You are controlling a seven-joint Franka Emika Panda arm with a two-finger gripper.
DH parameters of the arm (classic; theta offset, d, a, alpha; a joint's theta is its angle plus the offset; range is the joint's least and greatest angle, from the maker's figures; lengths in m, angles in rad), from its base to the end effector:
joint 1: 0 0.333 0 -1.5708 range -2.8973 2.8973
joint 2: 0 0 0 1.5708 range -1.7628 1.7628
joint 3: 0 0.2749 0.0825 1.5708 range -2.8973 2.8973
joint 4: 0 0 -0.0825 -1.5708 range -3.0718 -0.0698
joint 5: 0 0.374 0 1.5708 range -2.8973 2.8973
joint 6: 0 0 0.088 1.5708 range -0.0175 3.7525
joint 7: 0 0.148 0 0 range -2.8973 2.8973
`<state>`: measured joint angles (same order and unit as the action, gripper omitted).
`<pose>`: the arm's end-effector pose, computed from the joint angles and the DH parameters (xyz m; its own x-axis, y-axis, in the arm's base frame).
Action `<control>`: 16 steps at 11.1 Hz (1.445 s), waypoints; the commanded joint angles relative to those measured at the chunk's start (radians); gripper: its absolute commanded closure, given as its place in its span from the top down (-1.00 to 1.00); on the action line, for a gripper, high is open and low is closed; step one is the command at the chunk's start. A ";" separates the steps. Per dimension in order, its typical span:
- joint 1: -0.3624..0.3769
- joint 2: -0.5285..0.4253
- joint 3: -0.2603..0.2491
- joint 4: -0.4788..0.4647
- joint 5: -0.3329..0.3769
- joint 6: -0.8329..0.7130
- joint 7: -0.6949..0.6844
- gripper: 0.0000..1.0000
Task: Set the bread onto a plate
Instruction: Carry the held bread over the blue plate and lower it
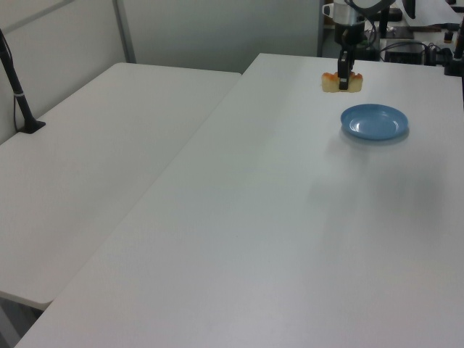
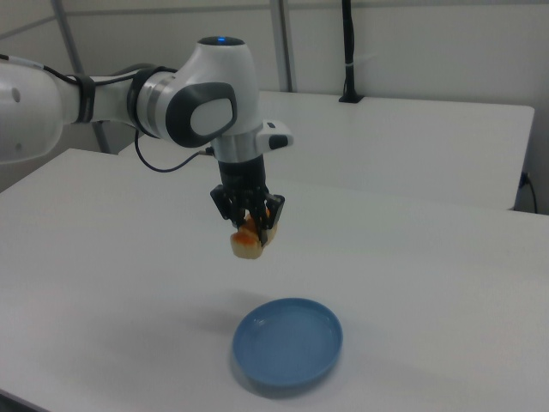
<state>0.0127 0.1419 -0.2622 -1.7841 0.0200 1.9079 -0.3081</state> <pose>0.5683 -0.1387 0.3939 0.9984 0.0540 -0.0179 0.0542 -0.9984 0.0131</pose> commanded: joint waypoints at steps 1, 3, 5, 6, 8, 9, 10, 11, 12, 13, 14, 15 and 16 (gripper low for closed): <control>-0.025 -0.035 0.001 -0.109 -0.073 0.019 -0.012 -0.20; -0.052 -0.033 -0.008 -0.149 -0.086 0.083 -0.012 -0.20; -0.054 -0.028 -0.041 -0.162 -0.104 0.091 -0.031 -0.20; -0.054 -0.025 -0.052 -0.166 -0.115 0.091 -0.031 -0.20; -0.057 -0.013 -0.063 -0.213 -0.130 0.161 -0.029 -0.20; -0.057 -0.004 -0.068 -0.253 -0.146 0.213 -0.028 -0.20; -0.056 0.017 -0.069 -0.268 -0.159 0.259 -0.017 -0.20; -0.056 0.033 -0.069 -0.268 -0.160 0.272 -0.016 -0.15; -0.056 0.034 -0.069 -0.268 -0.161 0.272 -0.016 -0.13; -0.054 0.044 -0.069 -0.270 -0.160 0.273 -0.016 -0.06; -0.053 0.062 -0.069 -0.270 -0.160 0.273 -0.016 0.12; -0.053 0.067 -0.069 -0.270 -0.160 0.281 -0.006 0.29; -0.053 0.068 -0.069 -0.270 -0.160 0.286 -0.002 0.55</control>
<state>-0.0507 0.2113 -0.3226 -2.0372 -0.1201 2.1599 -0.3263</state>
